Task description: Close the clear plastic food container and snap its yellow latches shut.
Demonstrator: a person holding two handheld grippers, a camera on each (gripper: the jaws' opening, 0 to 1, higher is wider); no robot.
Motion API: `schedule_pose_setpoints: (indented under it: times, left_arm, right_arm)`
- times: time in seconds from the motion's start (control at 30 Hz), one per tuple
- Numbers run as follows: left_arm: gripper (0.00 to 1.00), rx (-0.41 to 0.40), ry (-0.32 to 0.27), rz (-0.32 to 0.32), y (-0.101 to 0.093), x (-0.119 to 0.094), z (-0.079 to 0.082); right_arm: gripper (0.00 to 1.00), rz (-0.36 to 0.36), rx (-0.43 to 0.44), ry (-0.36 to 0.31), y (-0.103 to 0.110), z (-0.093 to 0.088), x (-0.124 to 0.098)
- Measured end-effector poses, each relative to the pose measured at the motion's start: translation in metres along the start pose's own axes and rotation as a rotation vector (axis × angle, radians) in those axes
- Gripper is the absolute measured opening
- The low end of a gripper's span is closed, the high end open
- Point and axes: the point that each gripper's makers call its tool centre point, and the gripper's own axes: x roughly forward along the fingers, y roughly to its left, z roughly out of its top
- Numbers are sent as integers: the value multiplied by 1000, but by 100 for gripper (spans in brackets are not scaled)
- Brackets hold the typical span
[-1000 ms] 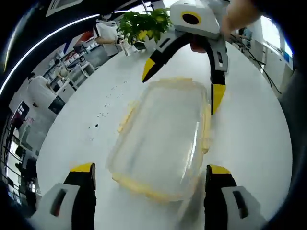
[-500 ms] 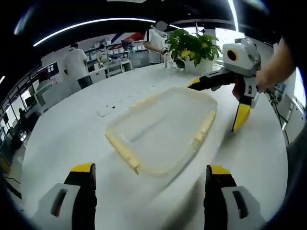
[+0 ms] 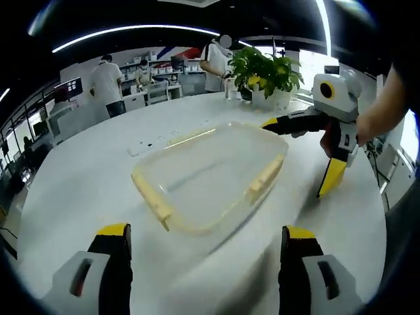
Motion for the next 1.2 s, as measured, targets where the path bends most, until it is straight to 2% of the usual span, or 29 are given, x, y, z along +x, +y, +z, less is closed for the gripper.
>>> schedule_pose_setpoints:
  times: [0.2,0.23,0.27,0.37,0.57,0.77,0.97,1.03,1.2]
  left_arm:
    - [91,13,12,3,-2,-8,-4]
    - [91,5,8,6,0,-10,-3]
    - [91,-7,-2,10,1,-13,-1]
    - [90,-13,-4,21,4,-17,-2]
    - [88,-25,14,31,1,-22,-14]
    - [90,-41,-1,50,-3,-32,-18]
    - [89,-59,1,70,0,-50,-24]
    - [88,-80,5,80,3,-57,-27]
    - [88,-99,-10,98,3,-70,-31]
  right_arm:
    - [96,-3,8,8,4,-3,-3]
    - [96,-11,11,12,4,-4,-4]
    - [96,-59,10,30,-3,-6,-7]
    - [96,-73,42,0,-4,-2,-13]
    - [94,-88,61,34,-1,-13,-24]
    - [93,-116,54,55,-2,-15,-36]
    - [90,-153,79,50,-3,-13,-51]
    - [92,-152,111,18,1,-7,-57]
    - [90,-172,92,44,8,-13,-70]
